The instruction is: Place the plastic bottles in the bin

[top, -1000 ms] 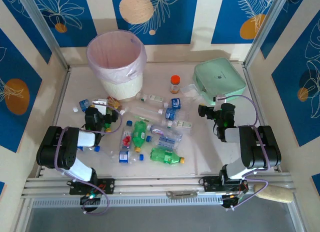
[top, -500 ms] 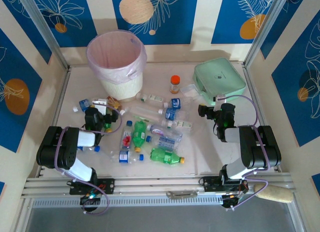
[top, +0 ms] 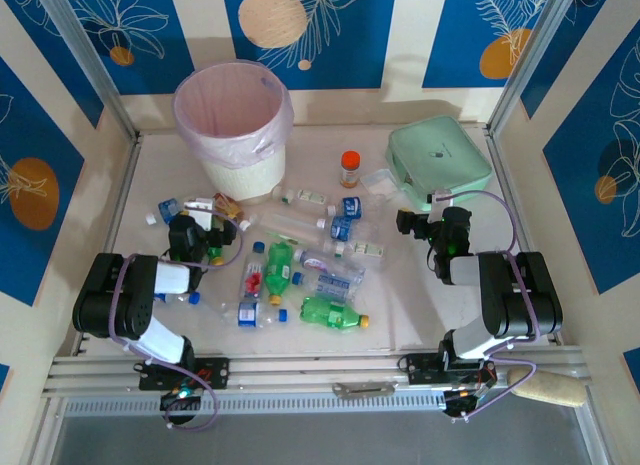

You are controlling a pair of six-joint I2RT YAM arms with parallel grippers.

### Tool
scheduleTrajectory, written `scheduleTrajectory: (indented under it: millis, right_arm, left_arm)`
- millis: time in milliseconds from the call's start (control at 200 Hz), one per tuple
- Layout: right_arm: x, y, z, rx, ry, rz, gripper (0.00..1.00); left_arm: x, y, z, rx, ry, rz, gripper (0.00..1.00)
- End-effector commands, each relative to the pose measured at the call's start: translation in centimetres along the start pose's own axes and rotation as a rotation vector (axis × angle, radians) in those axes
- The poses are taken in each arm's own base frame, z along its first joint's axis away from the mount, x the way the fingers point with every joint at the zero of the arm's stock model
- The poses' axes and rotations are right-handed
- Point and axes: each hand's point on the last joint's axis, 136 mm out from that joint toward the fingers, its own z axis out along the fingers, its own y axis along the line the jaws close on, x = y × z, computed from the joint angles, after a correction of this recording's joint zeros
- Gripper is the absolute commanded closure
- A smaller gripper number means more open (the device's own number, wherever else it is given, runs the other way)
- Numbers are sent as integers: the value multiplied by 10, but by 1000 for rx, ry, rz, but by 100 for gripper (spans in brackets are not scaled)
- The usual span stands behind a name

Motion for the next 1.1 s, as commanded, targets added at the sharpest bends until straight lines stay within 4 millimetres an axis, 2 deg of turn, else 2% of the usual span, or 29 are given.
scheduleTrajectory:
  millis: [0,100,140,330,410,510,590,695,870,990,1065,1095]
  right_arm:
    - [-14,2,3,-16,-40,5,1]
    - [-19,1,2,19,-35,-3,1]
    - [-26,2,-1,31,-36,-13,0]
    - [-55,3,-18,91,11,26,0]
    - [-56,13,-22,68,86,83,0]
    - [-56,35,-29,16,194,105,1]
    - [-55,54,-37,-14,284,95,1]
    - [-48,87,-52,-94,408,64,2]
    - [-23,144,-88,-265,640,-86,9]
    - [-3,170,-111,-314,756,-227,10]
    - [7,182,-122,-345,822,-291,10]
    - [10,186,-126,-357,848,-312,10]
  left_arm:
    - [-10,3,4,8,-30,3,0]
    - [-11,5,3,-6,-36,3,0]
    - [-14,8,1,-22,-36,-4,0]
    - [-47,29,-23,-150,-39,-37,0]
    - [-63,46,-40,-249,-38,-135,0]
    - [-84,49,-58,-256,-60,-214,0]
    - [-97,42,-71,-210,-82,-291,0]
    - [-102,23,-82,-96,-79,-402,0]
    - [-88,-12,-93,79,49,-547,0]
    - [-80,-51,-101,266,126,-592,6]
    - [-76,-69,-106,319,144,-598,5]
    - [-75,-75,-107,329,148,-595,2]
